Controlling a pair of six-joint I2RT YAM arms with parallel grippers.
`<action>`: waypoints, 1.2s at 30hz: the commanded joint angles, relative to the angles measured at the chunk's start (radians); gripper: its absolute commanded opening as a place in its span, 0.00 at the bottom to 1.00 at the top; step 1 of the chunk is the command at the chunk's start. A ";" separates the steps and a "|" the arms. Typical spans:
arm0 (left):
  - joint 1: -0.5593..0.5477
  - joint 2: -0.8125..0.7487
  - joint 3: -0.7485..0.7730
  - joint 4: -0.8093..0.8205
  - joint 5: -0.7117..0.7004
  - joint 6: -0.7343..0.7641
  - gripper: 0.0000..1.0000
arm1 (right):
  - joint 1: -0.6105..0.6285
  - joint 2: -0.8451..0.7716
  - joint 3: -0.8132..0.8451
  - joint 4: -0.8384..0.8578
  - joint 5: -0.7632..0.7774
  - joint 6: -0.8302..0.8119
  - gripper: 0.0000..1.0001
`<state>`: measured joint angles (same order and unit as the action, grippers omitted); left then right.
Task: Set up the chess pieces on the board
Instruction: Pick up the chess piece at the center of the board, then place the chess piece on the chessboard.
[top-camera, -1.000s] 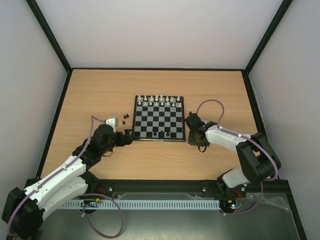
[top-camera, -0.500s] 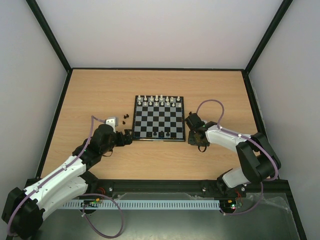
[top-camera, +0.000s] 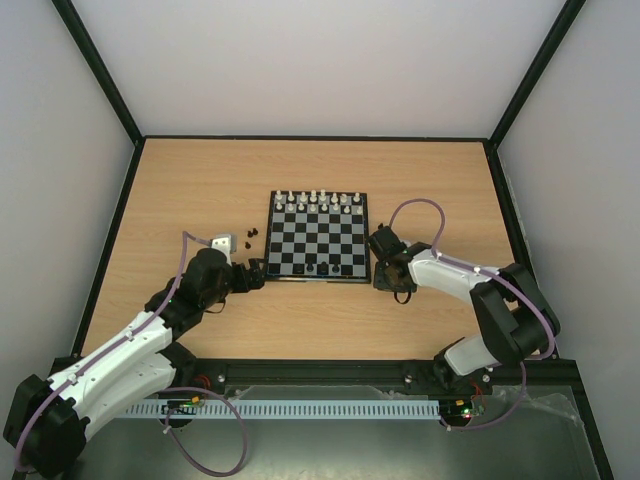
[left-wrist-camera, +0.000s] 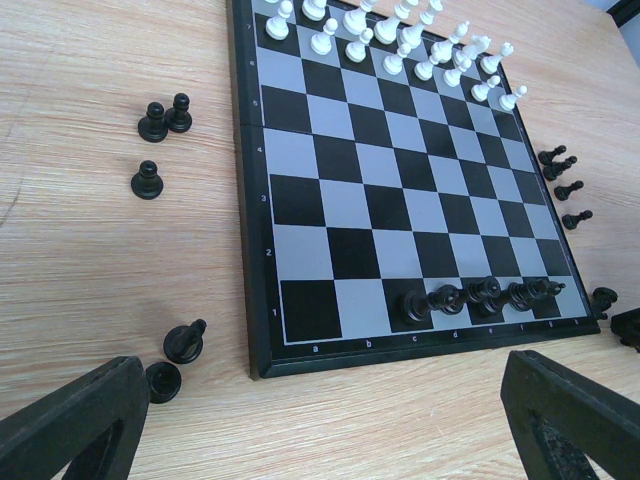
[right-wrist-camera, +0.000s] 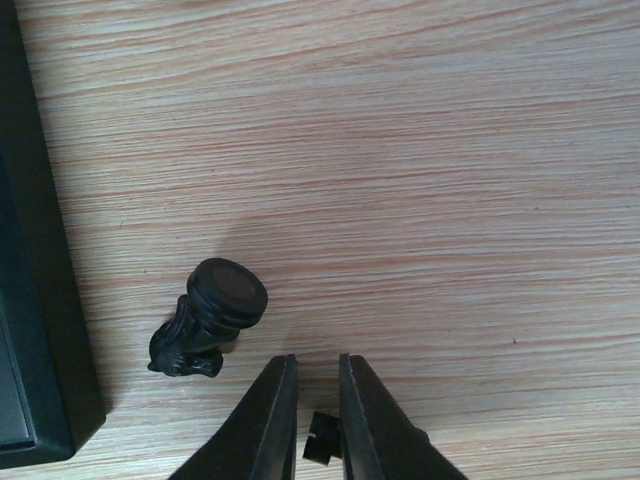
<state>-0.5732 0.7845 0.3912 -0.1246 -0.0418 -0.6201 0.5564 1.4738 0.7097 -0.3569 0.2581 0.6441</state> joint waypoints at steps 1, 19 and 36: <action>-0.003 -0.003 -0.009 0.012 -0.002 0.000 0.99 | 0.005 0.025 0.010 -0.052 0.008 0.014 0.12; -0.002 -0.004 -0.009 0.011 0.002 -0.001 1.00 | 0.005 -0.089 0.054 -0.064 -0.035 0.028 0.06; -0.010 -0.184 -0.047 0.068 0.137 -0.019 0.99 | -0.020 -0.279 0.152 0.091 -0.470 0.096 0.09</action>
<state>-0.5739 0.6277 0.3710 -0.0929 0.0441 -0.6205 0.5488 1.2282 0.8627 -0.3286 -0.0353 0.6910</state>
